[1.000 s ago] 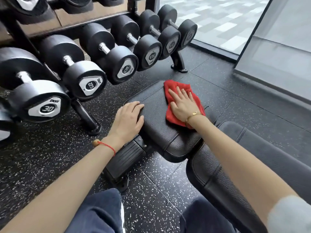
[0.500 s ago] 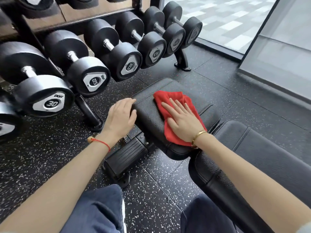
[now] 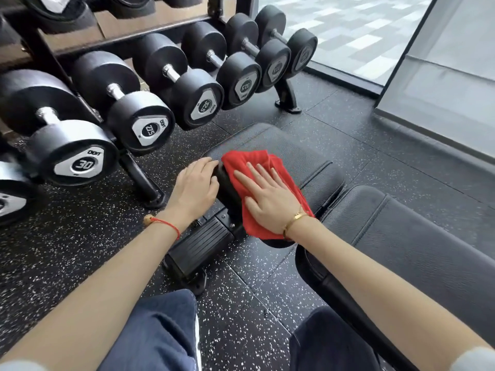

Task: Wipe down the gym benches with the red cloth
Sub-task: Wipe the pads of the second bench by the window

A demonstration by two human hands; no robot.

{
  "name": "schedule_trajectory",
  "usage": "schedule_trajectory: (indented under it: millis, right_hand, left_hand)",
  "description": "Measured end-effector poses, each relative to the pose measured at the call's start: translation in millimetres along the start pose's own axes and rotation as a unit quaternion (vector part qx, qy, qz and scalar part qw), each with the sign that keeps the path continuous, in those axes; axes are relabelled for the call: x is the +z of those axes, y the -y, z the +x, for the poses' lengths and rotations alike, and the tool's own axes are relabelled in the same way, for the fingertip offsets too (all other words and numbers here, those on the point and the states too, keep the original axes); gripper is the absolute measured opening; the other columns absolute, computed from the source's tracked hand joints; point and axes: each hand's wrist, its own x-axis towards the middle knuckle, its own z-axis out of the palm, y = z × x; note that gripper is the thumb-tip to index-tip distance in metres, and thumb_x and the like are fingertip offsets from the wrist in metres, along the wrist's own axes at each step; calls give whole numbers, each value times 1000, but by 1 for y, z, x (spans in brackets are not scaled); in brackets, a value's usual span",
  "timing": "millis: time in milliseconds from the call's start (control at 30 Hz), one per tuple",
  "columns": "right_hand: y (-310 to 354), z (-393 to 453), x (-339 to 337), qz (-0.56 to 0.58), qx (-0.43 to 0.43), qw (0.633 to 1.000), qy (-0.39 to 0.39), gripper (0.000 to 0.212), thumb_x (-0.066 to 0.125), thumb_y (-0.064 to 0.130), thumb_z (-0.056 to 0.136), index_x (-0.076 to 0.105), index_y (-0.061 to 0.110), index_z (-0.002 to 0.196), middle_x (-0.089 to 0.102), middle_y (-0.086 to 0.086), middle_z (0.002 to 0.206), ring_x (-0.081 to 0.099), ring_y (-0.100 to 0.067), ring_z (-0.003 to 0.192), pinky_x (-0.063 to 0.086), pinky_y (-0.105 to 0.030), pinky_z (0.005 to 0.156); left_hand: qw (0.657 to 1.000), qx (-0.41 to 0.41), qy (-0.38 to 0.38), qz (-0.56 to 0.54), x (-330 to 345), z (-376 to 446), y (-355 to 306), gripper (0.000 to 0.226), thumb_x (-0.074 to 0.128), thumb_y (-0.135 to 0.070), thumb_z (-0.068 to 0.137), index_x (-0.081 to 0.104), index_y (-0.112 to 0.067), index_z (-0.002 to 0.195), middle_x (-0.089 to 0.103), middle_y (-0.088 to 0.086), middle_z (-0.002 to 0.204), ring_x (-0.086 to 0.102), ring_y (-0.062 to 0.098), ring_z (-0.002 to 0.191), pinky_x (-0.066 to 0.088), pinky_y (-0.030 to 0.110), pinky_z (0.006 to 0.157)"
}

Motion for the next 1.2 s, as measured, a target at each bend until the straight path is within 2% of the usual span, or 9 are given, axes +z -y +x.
schedule_trajectory:
  millis: [100, 233, 400, 467, 600, 767, 867, 1033, 1200]
  right_hand:
    - [-11, -24, -3, -11, 38, 999, -4, 60, 34, 35, 97, 13, 34, 153, 6, 2, 163, 3, -18, 150, -4, -37, 122]
    - [0, -1, -6, 5, 79, 997, 5, 59, 33, 32, 98, 14, 32, 153, 3, 0, 163, 0, -20, 150, -6, -38, 122]
    - [19, -20, 0, -21, -22, 999, 13, 62, 35, 32, 95, 13, 36, 153, 3, 4, 163, -1, -17, 150, -4, -40, 122]
    - [13, -41, 3, -25, -33, 999, 0, 62, 34, 34, 94, 13, 36, 152, 4, 6, 163, 0, -16, 150, -4, -39, 122]
    - [-19, -40, -3, 1, 57, 998, -15, 58, 31, 35, 97, 14, 35, 153, 6, 5, 162, 2, -16, 150, -5, -36, 122]
    - [-47, 31, -15, 15, 175, 984, -12, 57, 32, 34, 98, 16, 32, 153, 4, -3, 163, 1, -22, 150, -5, -41, 122]
    - [-42, 57, -16, 18, 156, 988, 3, 57, 32, 33, 98, 15, 31, 153, 2, -4, 163, 0, -24, 150, -5, -42, 122]
    - [-56, 11, -10, 26, 69, 997, -7, 58, 36, 32, 97, 16, 36, 152, 6, 2, 163, 2, -19, 150, -3, -39, 122]
    - [-89, 46, -18, 17, 176, 984, -9, 57, 32, 30, 98, 17, 31, 153, 6, -4, 163, 4, -24, 150, -4, -41, 122]
  left_hand:
    - [1000, 2, 3, -11, -1, -2, 2, 48, 45, -9, 95, 46, -9, 143, 43, 8, 150, 38, 25, 140, 29, 42, 117]
    - [1000, 6, 4, -3, -2, -1, 4, 50, 45, -6, 92, 47, -10, 142, 44, 6, 149, 40, 25, 138, 30, 42, 116]
    - [1000, 2, 0, -8, -2, 1, 3, 48, 46, -7, 92, 48, -11, 141, 45, 6, 147, 41, 25, 137, 33, 43, 114]
    - [1000, 3, -1, -6, -2, 0, 4, 48, 45, -8, 93, 48, -12, 141, 45, 5, 148, 41, 24, 137, 32, 42, 113]
    - [1000, 11, 1, -8, -2, 0, 7, 45, 43, -13, 97, 47, -13, 142, 44, 3, 149, 39, 22, 138, 31, 42, 114]
    - [1000, 28, -5, 9, -2, 3, 6, 44, 46, -29, 100, 48, -12, 140, 46, 6, 146, 39, 23, 138, 30, 41, 115]
    - [999, 46, -1, 26, 2, 6, -1, 50, 48, -35, 99, 46, -11, 142, 43, 8, 149, 36, 24, 140, 27, 42, 117]
    - [997, 55, 22, 53, 13, 16, -8, 58, 44, -41, 100, 36, -10, 149, 34, 13, 154, 27, 28, 145, 21, 44, 120]
    - [997, 59, 27, 45, 15, 20, -6, 61, 45, -41, 99, 35, -7, 149, 33, 17, 153, 26, 31, 145, 19, 43, 122]
